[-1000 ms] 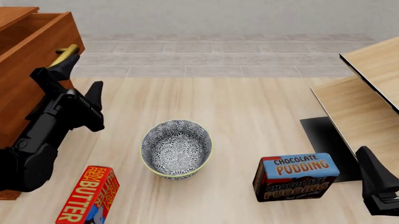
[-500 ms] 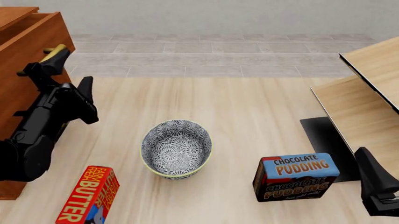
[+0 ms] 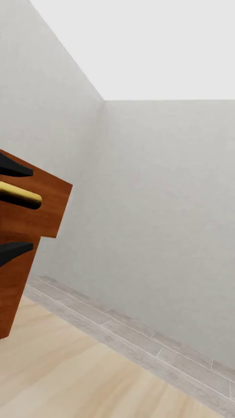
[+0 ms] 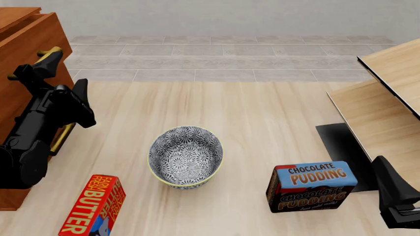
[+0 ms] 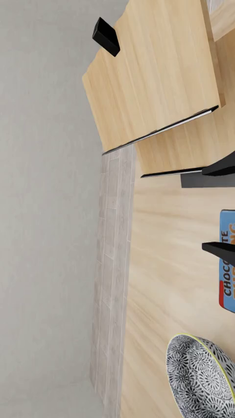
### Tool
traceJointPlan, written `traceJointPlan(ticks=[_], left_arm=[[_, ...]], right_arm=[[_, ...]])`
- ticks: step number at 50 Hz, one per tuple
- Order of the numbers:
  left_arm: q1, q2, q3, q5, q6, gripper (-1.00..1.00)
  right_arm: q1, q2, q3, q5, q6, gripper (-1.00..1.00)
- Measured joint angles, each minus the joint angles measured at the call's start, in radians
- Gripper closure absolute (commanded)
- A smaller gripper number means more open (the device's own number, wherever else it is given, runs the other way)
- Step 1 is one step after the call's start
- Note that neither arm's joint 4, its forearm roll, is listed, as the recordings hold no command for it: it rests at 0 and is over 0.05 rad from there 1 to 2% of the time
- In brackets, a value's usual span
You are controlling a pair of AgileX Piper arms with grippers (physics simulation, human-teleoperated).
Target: Close the top drawer of the cabinet.
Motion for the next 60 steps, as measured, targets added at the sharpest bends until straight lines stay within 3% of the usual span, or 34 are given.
traceJointPlan(ticks=[60], left_arm=[[0.106,0.037,-0.048,-0.003,0.008,-1.00]], right_arm=[[0.007,0.000,0.007,0.001,-0.011,-1.00]])
